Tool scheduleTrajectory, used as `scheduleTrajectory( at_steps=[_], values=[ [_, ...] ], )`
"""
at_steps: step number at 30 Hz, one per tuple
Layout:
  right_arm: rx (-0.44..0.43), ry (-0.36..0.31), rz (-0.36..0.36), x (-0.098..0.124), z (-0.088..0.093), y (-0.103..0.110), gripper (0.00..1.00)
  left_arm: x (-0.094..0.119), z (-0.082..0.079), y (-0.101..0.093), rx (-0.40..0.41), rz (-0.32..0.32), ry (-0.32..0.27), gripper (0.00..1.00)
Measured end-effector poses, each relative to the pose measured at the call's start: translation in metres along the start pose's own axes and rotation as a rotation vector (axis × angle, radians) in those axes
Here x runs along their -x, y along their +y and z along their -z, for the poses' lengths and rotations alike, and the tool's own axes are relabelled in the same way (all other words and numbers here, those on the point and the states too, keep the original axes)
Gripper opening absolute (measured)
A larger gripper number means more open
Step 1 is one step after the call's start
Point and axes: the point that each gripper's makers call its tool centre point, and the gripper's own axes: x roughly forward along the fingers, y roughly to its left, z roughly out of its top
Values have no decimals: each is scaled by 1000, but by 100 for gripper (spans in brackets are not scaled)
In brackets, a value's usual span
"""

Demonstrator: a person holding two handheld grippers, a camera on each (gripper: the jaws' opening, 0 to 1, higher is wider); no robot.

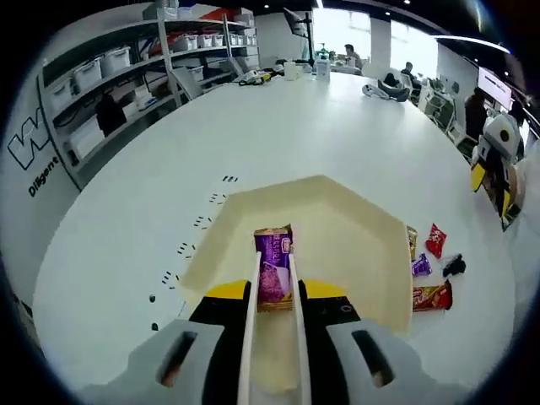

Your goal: Place the target food into the container with the food tongs after gripping and lifting it, then release it inside without dropping or visibly crushing the food.

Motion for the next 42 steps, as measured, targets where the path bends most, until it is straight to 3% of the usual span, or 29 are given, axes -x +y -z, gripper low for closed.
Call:
scheduleTrajectory(
  at_steps=[12, 18, 25, 37, 42],
  values=[
    [-13, 0, 2, 0, 2, -5, 36, -3, 1, 5, -54, 5, 21, 20],
    [-15, 3, 1, -1, 3, -5, 36, -1, 0, 7, -171, -5, 69, 20],
    [-14, 1, 1, -1, 2, -5, 36, 1, -2, 7, -228, -16, 87, 20],
    [-9, 3, -3, -3, 2, -3, 36, 10, -7, 2, -212, -32, 43, 20],
    [-4, 1, -5, -3, 0, -2, 36, 18, -12, -8, -157, -34, 8, 21]
  ],
)
